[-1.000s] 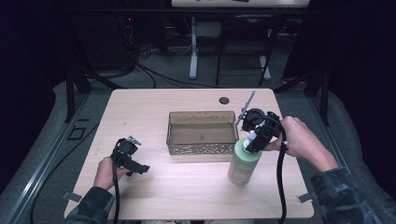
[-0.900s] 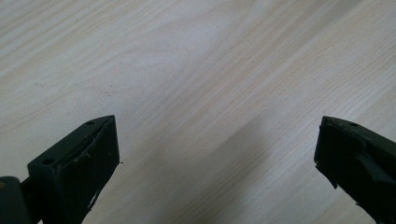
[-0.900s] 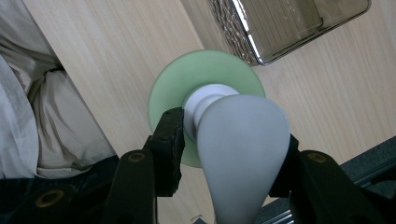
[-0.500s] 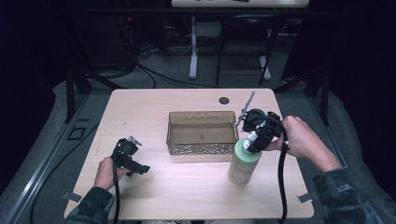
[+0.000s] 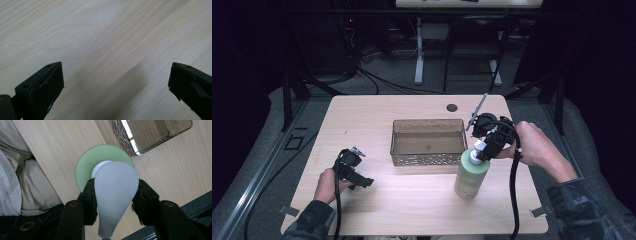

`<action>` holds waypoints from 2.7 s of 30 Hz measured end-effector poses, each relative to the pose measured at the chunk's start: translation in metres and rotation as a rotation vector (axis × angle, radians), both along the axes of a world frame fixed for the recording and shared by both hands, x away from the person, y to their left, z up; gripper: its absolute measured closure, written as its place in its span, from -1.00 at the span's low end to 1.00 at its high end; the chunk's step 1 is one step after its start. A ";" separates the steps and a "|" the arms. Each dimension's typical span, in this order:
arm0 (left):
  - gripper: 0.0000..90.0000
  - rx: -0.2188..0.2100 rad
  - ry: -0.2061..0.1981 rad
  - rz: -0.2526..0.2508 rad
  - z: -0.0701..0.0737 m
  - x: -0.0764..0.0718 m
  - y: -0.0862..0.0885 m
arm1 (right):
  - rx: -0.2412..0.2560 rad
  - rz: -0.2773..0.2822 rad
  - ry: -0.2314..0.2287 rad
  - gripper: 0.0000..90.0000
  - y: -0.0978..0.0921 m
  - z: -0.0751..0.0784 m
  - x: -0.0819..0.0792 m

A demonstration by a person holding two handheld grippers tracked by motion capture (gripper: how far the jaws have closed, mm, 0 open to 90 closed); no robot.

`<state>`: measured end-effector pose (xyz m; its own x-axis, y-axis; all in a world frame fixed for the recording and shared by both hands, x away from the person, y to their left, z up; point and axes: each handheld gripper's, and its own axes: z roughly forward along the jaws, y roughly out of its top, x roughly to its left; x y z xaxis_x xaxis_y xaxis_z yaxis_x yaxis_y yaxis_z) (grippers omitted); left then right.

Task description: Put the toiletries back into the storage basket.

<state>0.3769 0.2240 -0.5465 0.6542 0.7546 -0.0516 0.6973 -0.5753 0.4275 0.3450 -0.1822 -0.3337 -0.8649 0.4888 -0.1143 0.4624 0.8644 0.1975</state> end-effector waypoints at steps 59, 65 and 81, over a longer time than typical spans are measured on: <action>-1.00 -0.014 -0.001 0.013 0.002 0.001 0.007 | -0.067 0.144 0.047 0.39 0.021 0.041 0.010; -0.99 -0.012 0.000 0.018 0.002 0.000 0.007 | -0.077 0.197 0.051 0.39 0.022 0.044 0.010; -0.99 -0.008 0.002 0.006 0.001 0.002 0.006 | -0.098 0.311 0.024 0.39 0.028 0.055 0.008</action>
<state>0.3787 0.2301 -0.5454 0.6497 0.7579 -0.0590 0.7014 -0.5677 0.4309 0.3530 -0.1543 -0.2788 -0.9740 0.1883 -0.1258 0.1766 0.9793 0.0986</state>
